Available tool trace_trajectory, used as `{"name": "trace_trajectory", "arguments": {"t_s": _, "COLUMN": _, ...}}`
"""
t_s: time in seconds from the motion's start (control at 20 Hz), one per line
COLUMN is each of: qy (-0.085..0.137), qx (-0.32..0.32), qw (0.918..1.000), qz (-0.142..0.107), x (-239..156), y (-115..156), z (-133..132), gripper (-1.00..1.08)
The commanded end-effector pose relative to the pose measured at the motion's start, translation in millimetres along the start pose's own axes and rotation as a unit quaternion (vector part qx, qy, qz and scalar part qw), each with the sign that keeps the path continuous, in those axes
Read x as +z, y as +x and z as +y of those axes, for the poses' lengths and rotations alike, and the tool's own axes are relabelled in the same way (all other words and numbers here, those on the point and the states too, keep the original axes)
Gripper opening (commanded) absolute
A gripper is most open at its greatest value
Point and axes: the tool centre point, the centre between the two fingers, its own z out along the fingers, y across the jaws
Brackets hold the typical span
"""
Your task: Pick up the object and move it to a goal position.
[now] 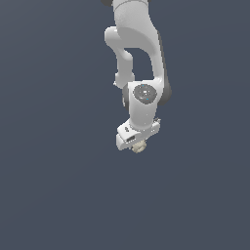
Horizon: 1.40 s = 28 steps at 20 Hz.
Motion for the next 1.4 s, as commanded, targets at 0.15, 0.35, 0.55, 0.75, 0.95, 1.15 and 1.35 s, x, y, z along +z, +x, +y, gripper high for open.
{"name": "trace_trajectory", "arguments": {"t_s": 0.15, "qy": -0.001, "qx": 0.0, "qw": 1.0, "qz": 0.0, "x": -44.9, "y": -10.2, "z": -21.4, "gripper": -1.0}}
{"name": "trace_trajectory", "arguments": {"t_s": 0.35, "qy": -0.001, "qx": -0.001, "qw": 1.0, "qz": 0.0, "x": -81.9, "y": -18.6, "z": -39.4, "gripper": -1.0}}
{"name": "trace_trajectory", "arguments": {"t_s": 0.55, "qy": -0.001, "qx": -0.001, "qw": 1.0, "qz": 0.0, "x": -121.1, "y": -27.4, "z": -57.9, "gripper": -1.0}}
{"name": "trace_trajectory", "arguments": {"t_s": 0.75, "qy": -0.001, "qx": -0.001, "qw": 1.0, "qz": 0.0, "x": -163.2, "y": -36.5, "z": -78.2, "gripper": -1.0}}
{"name": "trace_trajectory", "arguments": {"t_s": 0.95, "qy": -0.001, "qx": -0.001, "qw": 1.0, "qz": 0.0, "x": -207.8, "y": -45.8, "z": -99.1, "gripper": -1.0}}
{"name": "trace_trajectory", "arguments": {"t_s": 1.15, "qy": -0.001, "qx": -0.001, "qw": 1.0, "qz": 0.0, "x": -250.1, "y": -54.1, "z": -118.8, "gripper": -1.0}}
{"name": "trace_trajectory", "arguments": {"t_s": 1.35, "qy": 0.0, "qx": -0.001, "qw": 1.0, "qz": 0.0, "x": -288.0, "y": -61.2, "z": -136.0, "gripper": -1.0}}
